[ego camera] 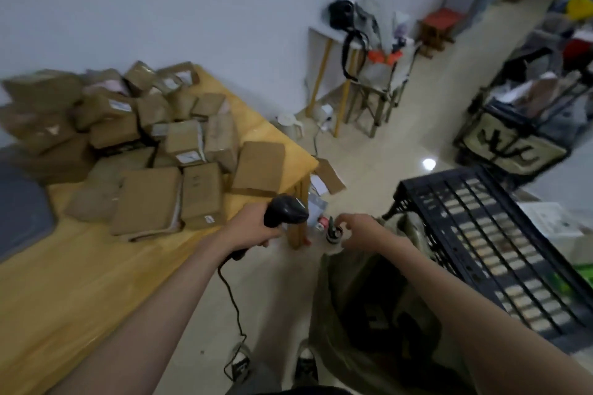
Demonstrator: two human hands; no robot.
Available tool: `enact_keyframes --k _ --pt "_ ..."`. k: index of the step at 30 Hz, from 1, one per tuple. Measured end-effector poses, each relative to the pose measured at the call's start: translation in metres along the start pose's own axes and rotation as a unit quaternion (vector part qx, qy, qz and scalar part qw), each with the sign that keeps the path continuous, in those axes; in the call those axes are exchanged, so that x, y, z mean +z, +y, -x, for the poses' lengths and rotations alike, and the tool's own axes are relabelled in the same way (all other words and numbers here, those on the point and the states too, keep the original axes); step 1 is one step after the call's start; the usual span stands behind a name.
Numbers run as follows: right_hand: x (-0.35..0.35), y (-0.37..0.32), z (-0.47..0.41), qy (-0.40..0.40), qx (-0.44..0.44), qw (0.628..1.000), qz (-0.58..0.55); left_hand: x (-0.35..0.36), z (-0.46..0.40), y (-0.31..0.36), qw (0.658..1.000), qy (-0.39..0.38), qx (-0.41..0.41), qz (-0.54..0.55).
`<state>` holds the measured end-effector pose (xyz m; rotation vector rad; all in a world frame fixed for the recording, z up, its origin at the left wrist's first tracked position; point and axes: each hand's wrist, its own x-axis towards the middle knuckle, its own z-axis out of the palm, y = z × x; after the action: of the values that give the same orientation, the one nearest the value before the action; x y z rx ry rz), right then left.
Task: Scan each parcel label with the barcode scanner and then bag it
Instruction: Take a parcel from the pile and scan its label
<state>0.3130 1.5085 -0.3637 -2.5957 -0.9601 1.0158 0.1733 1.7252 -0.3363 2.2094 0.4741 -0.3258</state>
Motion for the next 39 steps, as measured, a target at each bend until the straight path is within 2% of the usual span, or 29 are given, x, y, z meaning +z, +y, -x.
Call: enact_keyframes --k 5,12,22,30,39 --pt "-0.034 -0.085 -0.021 -0.013 -0.08 0.995 0.059 -0.061 0.041 -0.032 0.997 0.074 -0.026 0.019" --pt "-0.044 -0.188 -0.071 -0.007 -0.162 0.98 0.115 -0.129 0.095 -0.092 0.984 0.159 -0.062 0.058" --pt "-0.027 -0.318 -0.12 0.035 -0.237 0.956 0.167 -0.212 0.141 -0.165 0.969 0.218 -0.104 0.052" --pt "-0.012 -0.377 -0.153 0.059 -0.251 0.946 0.195 -0.259 0.147 -0.203 0.967 0.228 -0.095 0.059" --pt "-0.017 -0.389 -0.22 0.065 -0.243 0.941 0.226 -0.285 0.092 -0.221 0.967 0.219 -0.103 0.075"
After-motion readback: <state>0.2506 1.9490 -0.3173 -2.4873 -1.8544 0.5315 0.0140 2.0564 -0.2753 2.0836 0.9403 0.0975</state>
